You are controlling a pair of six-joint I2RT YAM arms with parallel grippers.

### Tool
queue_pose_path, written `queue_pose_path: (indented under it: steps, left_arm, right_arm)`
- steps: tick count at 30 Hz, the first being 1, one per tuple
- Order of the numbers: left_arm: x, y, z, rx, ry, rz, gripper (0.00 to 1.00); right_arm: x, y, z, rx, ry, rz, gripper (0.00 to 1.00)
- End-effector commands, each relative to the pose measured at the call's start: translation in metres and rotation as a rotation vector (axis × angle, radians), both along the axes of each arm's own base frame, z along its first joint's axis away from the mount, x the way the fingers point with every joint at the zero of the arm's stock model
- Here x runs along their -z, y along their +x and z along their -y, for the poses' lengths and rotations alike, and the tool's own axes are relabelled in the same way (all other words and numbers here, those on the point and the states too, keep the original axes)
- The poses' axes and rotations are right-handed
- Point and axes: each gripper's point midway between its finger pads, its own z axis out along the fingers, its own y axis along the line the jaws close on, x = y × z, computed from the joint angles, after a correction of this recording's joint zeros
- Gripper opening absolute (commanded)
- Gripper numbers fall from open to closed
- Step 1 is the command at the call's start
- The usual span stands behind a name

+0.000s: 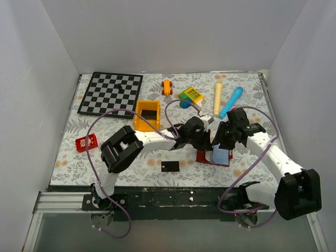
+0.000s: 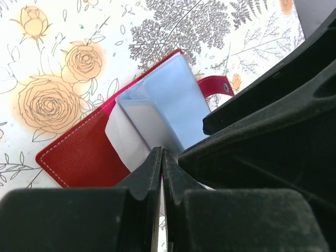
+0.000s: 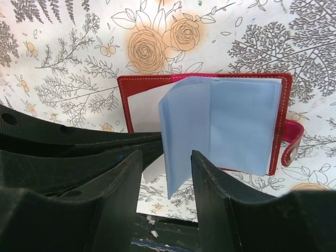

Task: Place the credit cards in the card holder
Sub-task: Open the card holder at the center of the board.

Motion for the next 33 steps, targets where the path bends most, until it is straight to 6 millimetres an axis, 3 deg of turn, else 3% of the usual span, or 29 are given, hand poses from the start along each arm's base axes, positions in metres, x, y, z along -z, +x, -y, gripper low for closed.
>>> queue_pose_path:
  steps: [1,21,33]
  left_arm:
    - [-0.016,-0.003,0.016,0.041,-0.043,0.019,0.00]
    - [0.004,-0.011,0.020,0.051,-0.017,-0.013,0.00]
    - [0.016,-0.014,0.016,0.049,-0.003,-0.028,0.00]
  right_arm:
    - [-0.006,0.000,0.008,0.030,-0.009,0.016,0.51]
    - [0.029,-0.007,0.017,0.052,0.006,-0.086,0.36]
    - [0.030,-0.014,0.039,0.105,-0.092,-0.103,0.30]
